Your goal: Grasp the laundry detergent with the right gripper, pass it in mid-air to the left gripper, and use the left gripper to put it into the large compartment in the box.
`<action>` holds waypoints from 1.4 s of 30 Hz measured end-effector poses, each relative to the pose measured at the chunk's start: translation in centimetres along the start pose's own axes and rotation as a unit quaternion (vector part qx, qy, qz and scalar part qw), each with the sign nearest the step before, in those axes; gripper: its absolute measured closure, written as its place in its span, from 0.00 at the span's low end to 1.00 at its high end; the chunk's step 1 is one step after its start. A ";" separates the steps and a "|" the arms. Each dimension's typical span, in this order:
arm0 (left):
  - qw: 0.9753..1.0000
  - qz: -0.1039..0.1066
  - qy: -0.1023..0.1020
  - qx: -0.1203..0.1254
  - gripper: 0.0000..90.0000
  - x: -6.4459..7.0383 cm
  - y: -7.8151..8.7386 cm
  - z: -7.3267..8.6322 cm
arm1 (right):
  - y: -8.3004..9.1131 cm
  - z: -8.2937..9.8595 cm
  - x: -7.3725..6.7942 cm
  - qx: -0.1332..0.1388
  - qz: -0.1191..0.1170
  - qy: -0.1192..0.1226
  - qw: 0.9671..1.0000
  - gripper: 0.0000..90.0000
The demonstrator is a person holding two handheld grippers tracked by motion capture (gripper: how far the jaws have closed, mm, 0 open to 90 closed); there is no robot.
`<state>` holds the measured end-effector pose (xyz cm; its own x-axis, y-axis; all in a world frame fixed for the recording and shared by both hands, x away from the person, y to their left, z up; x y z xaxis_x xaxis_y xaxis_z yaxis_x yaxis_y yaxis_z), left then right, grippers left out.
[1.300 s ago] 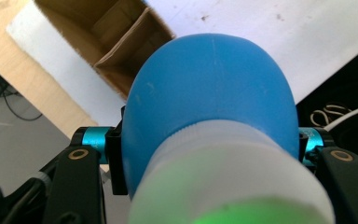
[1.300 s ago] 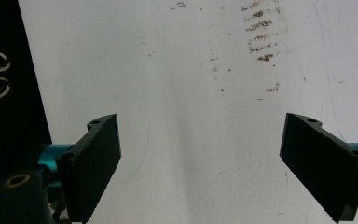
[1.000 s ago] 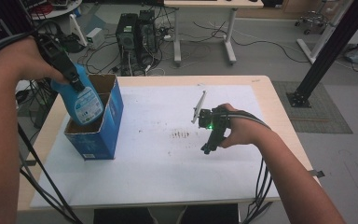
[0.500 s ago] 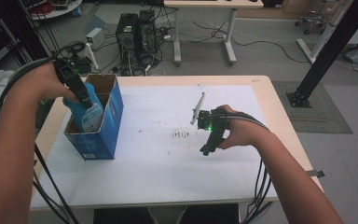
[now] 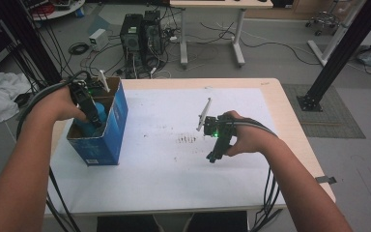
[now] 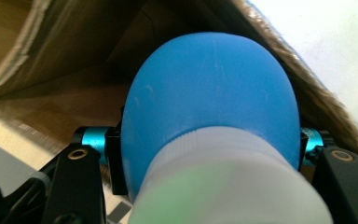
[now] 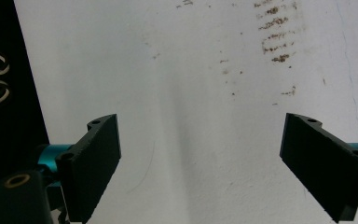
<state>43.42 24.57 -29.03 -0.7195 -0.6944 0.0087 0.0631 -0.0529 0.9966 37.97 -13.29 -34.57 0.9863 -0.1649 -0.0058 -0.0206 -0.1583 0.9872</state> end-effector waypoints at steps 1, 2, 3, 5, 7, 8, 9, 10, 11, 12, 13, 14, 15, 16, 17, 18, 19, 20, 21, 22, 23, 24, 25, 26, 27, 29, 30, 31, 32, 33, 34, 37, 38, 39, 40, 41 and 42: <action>1.000 0.000 0.001 0.000 0.43 0.0 -0.3 -0.1 | 0.0 0.0 0.0 -0.002 -0.001 -0.002 1.000 0.13; 1.000 0.000 0.001 0.000 0.43 0.0 -0.3 -0.1 | 0.0 0.0 0.0 -0.002 -0.001 -0.002 1.000 0.13; 1.000 -0.001 0.003 -0.001 0.43 0.0 -0.9 -0.1 | -0.2 -0.1 0.0 -0.001 0.000 0.002 1.000 0.13; 1.000 -0.001 0.002 -0.003 0.43 -0.1 -1.2 0.0 | -0.3 -0.1 -0.1 0.000 -0.002 0.000 1.000 0.13; 1.000 0.002 0.004 -0.003 0.43 -0.2 -1.7 0.0 | -0.4 -0.1 -0.2 -0.002 -0.002 -0.003 1.000 0.13; 1.000 0.001 0.002 -0.005 0.43 -0.2 -2.0 0.0 | -0.4 -0.1 -0.2 -0.003 -0.003 -0.003 1.000 0.13; 1.000 0.002 0.000 -0.005 0.43 -0.2 -2.1 0.0 | -0.3 -0.1 -0.1 -0.003 -0.003 -0.003 1.000 0.13; 1.000 0.002 0.002 0.004 0.43 -0.2 -2.1 0.0 | -0.3 -0.1 -0.1 -0.002 -0.003 -0.002 1.000 0.13; 1.000 0.001 -0.001 0.004 0.43 -0.3 -2.0 0.0 | -0.3 -0.1 -0.1 -0.001 -0.003 -0.003 1.000 0.13; 1.000 0.002 0.002 0.003 0.43 -0.2 -2.1 0.0 | -0.3 -0.1 -0.1 -0.001 -0.003 -0.003 1.000 0.13; 1.000 0.002 0.002 0.000 0.43 -0.2 -2.1 0.0 | -0.3 -0.1 -0.1 -0.001 -0.003 -0.002 1.000 0.13; 1.000 0.002 0.002 0.000 0.43 -0.2 -2.1 0.0 | -0.4 -0.1 -0.1 -0.001 -0.004 0.000 1.000 0.13; 1.000 0.000 0.001 -0.003 0.43 -0.2 -2.1 0.0 | -0.4 -0.2 -0.1 -0.002 -0.003 0.000 1.000 0.13; 1.000 0.000 0.001 -0.002 0.43 -0.1 -2.1 0.0 | -0.3 -0.2 -0.1 -0.003 -0.003 0.001 1.000 0.13; 1.000 0.001 0.002 -0.001 0.43 -0.1 -2.1 0.0 | -0.3 -0.2 -0.1 -0.003 -0.003 0.000 1.000 0.13; 1.000 0.001 0.002 -0.001 0.43 -0.1 -2.1 0.0 | -0.3 -0.2 -0.1 -0.003 -0.003 0.000 1.000 0.13; 1.000 0.002 0.000 0.000 0.43 -0.1 -2.1 0.0 | -0.4 -0.2 -0.1 -0.003 -0.003 -0.001 1.000 0.13; 1.000 0.002 -0.002 -0.002 0.43 -0.1 -2.1 0.0 | -0.4 -0.2 -0.1 -0.003 -0.003 0.000 1.000 0.13; 1.000 0.002 -0.002 -0.002 0.42 0.0 -2.1 0.0 | -0.3 -0.2 -0.1 -0.003 -0.003 0.000 1.000 0.13; 1.000 0.002 -0.003 -0.002 0.42 0.0 -2.0 0.0 | -0.4 -0.1 -0.1 -0.002 -0.002 -0.001 1.000 0.13; 1.000 0.004 -0.001 -0.002 0.42 0.0 -2.0 0.0 | -0.4 -0.1 -0.1 0.001 -0.001 0.002 1.000 0.13; 1.000 0.002 -0.001 -0.002 0.42 0.1 -2.0 -0.1 | -0.4 -0.1 -0.2 -0.002 -0.002 -0.002 1.000 0.13; 1.000 -0.001 -0.002 -0.004 0.41 0.2 -1.9 -0.1 | -0.4 -0.1 -0.2 -0.002 -0.002 -0.001 1.000 0.13; 1.000 -0.004 -0.001 -0.007 0.39 0.2 -1.9 -0.1 | -0.3 0.0 -0.2 -0.004 -0.002 -0.001 1.000 0.13; 1.000 -0.004 -0.001 -0.007 0.38 0.2 -1.9 -0.1 | -0.3 0.0 -0.2 -0.004 -0.002 -0.001 1.000 0.13; 1.000 -0.007 -0.003 -0.007 0.38 0.4 -1.6 -0.3 | -0.4 0.0 -0.2 -0.001 -0.003 0.000 1.000 0.13; 1.000 -0.006 -0.005 -0.008 0.35 0.4 -1.5 -0.3 | -0.4 0.1 -0.2 0.000 -0.001 -0.003 1.000 0.13; 1.000 -0.008 -0.005 -0.009 0.35 0.4 -1.5 -0.3 | -0.4 0.2 -0.2 -0.002 -0.001 -0.004 1.000 0.13; 1.000 -0.007 -0.004 -0.009 0.35 0.5 -1.4 -0.3 | -0.4 0.2 -0.2 0.000 -0.002 -0.003 1.000 0.13; 1.000 -0.005 -0.004 -0.008 0.35 0.5 -1.3 -0.3 | -0.5 0.2 -0.2 0.000 -0.002 -0.003 1.000 0.13; 1.000 -0.007 -0.008 -0.010 0.35 0.5 -1.2 -0.3 | -0.4 0.2 -0.2 -0.002 -0.002 -0.004 1.000 0.13; 1.000 -0.005 -0.006 -0.008 0.35 0.6 -1.0 -0.2 | -0.4 0.2 -0.2 0.000 -0.002 -0.003 1.000 0.13; 1.000 -0.005 -0.004 -0.006 0.35 0.6 -0.9 -0.2 | -0.4 0.2 -0.2 0.000 -0.002 -0.004 1.000 0.13; 1.000 -0.008 -0.003 -0.003 0.34 0.6 -0.7 -0.1 | -0.4 0.2 -0.2 0.001 -0.002 -0.003 1.000 0.13; 1.000 -0.007 0.000 -0.002 0.33 0.5 -0.5 0.0 | -0.4 0.2 -0.2 0.003 -0.001 0.000 1.000 0.13; 1.000 -0.007 0.001 -0.003 0.33 0.5 -0.4 0.0 | -0.4 0.2 -0.2 0.003 -0.001 0.000 1.000 0.13; 1.000 -0.008 0.000 -0.001 0.33 0.5 -0.2 0.1 | -0.3 0.2 -0.2 0.002 0.000 -0.001 1.000 0.13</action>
<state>42.95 24.26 -29.18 -0.7199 -0.6941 -0.0073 0.0534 -0.0658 0.9964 37.77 -13.44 -34.93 0.9860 -0.1666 -0.0064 -0.0211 -0.1628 0.9864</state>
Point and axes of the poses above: each handheld gripper's, and its own axes: y roughly backward along the jaws, z roughly out of its underside, x roughly to its right, the point moved 1 cm from there along -y, roughly forward along the jaws, and after that the axes turned 7 degrees about -x, right-handed, at the moved point
